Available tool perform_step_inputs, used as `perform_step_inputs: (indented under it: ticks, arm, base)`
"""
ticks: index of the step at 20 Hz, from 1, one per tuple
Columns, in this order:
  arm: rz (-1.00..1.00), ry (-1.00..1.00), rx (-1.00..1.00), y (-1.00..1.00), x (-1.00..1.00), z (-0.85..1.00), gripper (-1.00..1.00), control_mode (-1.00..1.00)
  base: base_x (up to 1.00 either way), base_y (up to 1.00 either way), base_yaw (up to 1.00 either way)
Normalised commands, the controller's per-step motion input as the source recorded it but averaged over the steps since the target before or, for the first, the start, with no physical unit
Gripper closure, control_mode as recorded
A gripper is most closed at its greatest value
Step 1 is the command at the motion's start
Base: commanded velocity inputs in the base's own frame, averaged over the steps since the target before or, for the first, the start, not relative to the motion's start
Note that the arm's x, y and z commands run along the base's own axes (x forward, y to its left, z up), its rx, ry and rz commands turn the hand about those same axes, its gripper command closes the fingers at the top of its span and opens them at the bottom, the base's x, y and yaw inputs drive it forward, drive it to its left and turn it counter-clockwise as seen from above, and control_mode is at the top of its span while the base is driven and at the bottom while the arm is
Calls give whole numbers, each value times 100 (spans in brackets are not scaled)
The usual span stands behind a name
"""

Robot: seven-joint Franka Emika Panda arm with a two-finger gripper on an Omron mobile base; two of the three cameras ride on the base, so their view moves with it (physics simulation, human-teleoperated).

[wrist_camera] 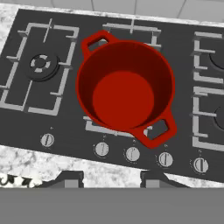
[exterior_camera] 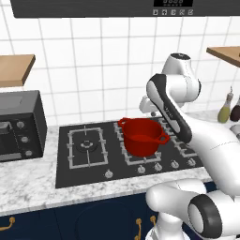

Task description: Pick the kettle from the counter and place it on a stove burner. Then turn the burner on.

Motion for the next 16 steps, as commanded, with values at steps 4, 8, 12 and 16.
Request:
perform_step_inputs:
  ticks: [4,8,12,16]
  arm:
    - [0,-4,0,-26,-20,0,-100,-100]
    - [0,-9,2,-78,-48,-6,-100,-100]
    - [-5,-8,1,-73,-40,-16,-100,-100]
    - [-21,-1,0,-61,-18,-34,-100,-100]
  base:
    - [0,0,0]
    - [0,0,0]
    - [0,0,0]
    - [0,0,0]
